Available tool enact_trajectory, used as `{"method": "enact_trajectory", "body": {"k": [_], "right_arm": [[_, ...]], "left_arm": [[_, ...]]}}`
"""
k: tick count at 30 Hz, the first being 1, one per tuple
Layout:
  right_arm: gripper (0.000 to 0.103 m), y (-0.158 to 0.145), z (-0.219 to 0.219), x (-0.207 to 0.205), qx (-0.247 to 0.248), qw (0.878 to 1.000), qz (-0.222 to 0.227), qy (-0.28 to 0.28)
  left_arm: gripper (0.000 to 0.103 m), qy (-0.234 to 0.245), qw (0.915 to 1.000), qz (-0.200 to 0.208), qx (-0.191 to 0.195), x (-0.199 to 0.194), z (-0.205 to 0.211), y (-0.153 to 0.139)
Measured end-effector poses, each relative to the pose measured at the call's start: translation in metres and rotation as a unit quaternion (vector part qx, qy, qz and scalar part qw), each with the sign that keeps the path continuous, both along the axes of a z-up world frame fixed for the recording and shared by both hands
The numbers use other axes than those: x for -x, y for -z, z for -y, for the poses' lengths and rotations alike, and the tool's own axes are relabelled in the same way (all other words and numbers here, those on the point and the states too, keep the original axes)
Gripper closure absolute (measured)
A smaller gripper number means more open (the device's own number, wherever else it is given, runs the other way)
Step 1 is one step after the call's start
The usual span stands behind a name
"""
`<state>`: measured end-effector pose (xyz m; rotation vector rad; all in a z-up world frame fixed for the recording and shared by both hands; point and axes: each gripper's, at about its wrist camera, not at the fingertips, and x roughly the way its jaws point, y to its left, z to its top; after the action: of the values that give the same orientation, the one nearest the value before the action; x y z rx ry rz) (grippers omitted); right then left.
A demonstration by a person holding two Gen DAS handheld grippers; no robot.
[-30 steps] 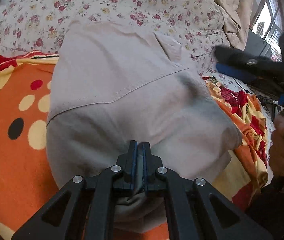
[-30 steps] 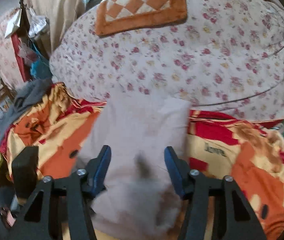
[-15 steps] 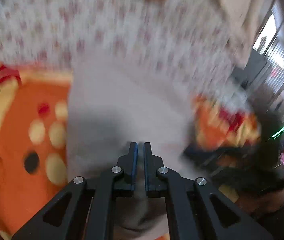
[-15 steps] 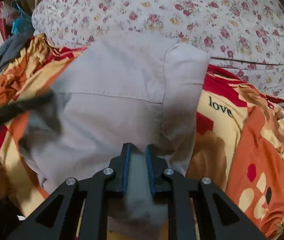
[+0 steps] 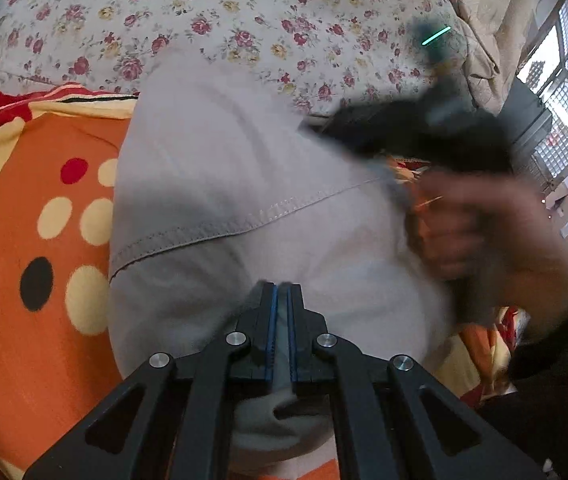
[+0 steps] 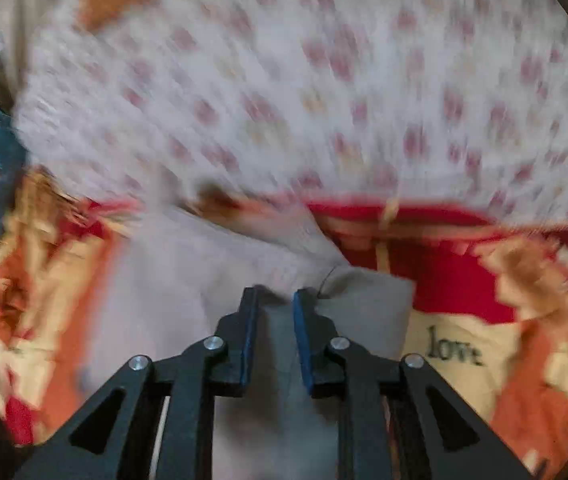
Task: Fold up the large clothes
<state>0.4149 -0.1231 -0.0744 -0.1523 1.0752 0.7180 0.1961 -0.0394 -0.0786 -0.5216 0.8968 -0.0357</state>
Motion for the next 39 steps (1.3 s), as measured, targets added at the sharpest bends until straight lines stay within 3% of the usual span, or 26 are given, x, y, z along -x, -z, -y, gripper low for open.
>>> {"method": "enact_trajectory", "body": {"k": [1, 2, 5, 6, 9, 12, 16, 20, 22, 26, 28, 30, 32, 35, 39], "right_arm": [[0.085, 0.024, 0.000, -0.007, 0.021, 1.000, -0.005, 0.007], [0.085, 0.036, 0.004, -0.011, 0.002, 1.000, -0.005, 0.010], [0.083, 0.035, 0.008, -0.010, -0.020, 1.000, -0.001, 0.013], [0.083, 0.035, 0.008, -0.007, -0.021, 1.000, 0.005, 0.011], [0.083, 0.035, 0.011, -0.003, -0.028, 1.000, 0.006, 0.014], [0.083, 0.035, 0.011, 0.001, -0.026, 1.000, 0.010, 0.014], [0.083, 0.034, 0.010, -0.008, -0.031, 0.999, 0.007, 0.012], [0.083, 0.038, 0.014, -0.010, -0.036, 0.999, -0.005, 0.014], [0.083, 0.041, 0.013, -0.011, -0.037, 0.999, -0.011, 0.016], [0.083, 0.042, 0.012, -0.011, -0.035, 0.999, -0.008, 0.016], [0.082, 0.038, 0.014, -0.008, -0.038, 0.999, -0.003, 0.016], [0.081, 0.025, 0.021, -0.005, -0.054, 0.998, -0.004, 0.015], [0.081, 0.004, 0.036, -0.005, -0.088, 0.996, -0.005, 0.021], [0.076, -0.035, 0.066, 0.011, -0.123, 0.992, 0.018, 0.020], [0.076, -0.057, 0.079, 0.063, -0.103, 0.992, 0.044, -0.065]], "left_arm": [[0.103, 0.000, 1.0000, 0.004, 0.003, -0.001, -0.001, -0.006], [0.103, -0.006, 1.0000, 0.007, 0.000, -0.001, -0.004, -0.014], [0.103, -0.030, 0.9983, 0.044, -0.022, -0.014, -0.017, -0.045], [0.095, -0.038, 0.9972, 0.056, -0.032, -0.026, -0.023, -0.056], [0.088, -0.073, 0.9954, 0.052, -0.033, -0.076, -0.046, -0.069], [0.088, -0.118, 0.9924, 0.022, -0.026, -0.127, -0.067, -0.054], [0.088, -0.133, 0.9845, -0.071, -0.089, -0.174, -0.073, 0.011], [0.088, -0.140, 0.9784, -0.062, -0.139, -0.175, -0.060, 0.031], [0.088, -0.142, 0.9784, -0.064, -0.135, -0.178, -0.064, 0.034], [0.088, -0.135, 0.9841, -0.055, -0.101, -0.174, -0.074, 0.027], [0.088, -0.132, 0.9872, -0.047, -0.075, -0.161, -0.082, 0.008], [0.087, -0.125, 0.9910, -0.014, -0.046, -0.133, -0.087, -0.023], [0.080, -0.116, 0.9915, 0.007, -0.059, -0.099, -0.085, -0.048], [0.078, -0.091, 0.9926, 0.008, -0.080, -0.053, -0.072, -0.055], [0.078, -0.045, 0.9968, 0.012, -0.065, -0.002, -0.040, -0.046]]}}
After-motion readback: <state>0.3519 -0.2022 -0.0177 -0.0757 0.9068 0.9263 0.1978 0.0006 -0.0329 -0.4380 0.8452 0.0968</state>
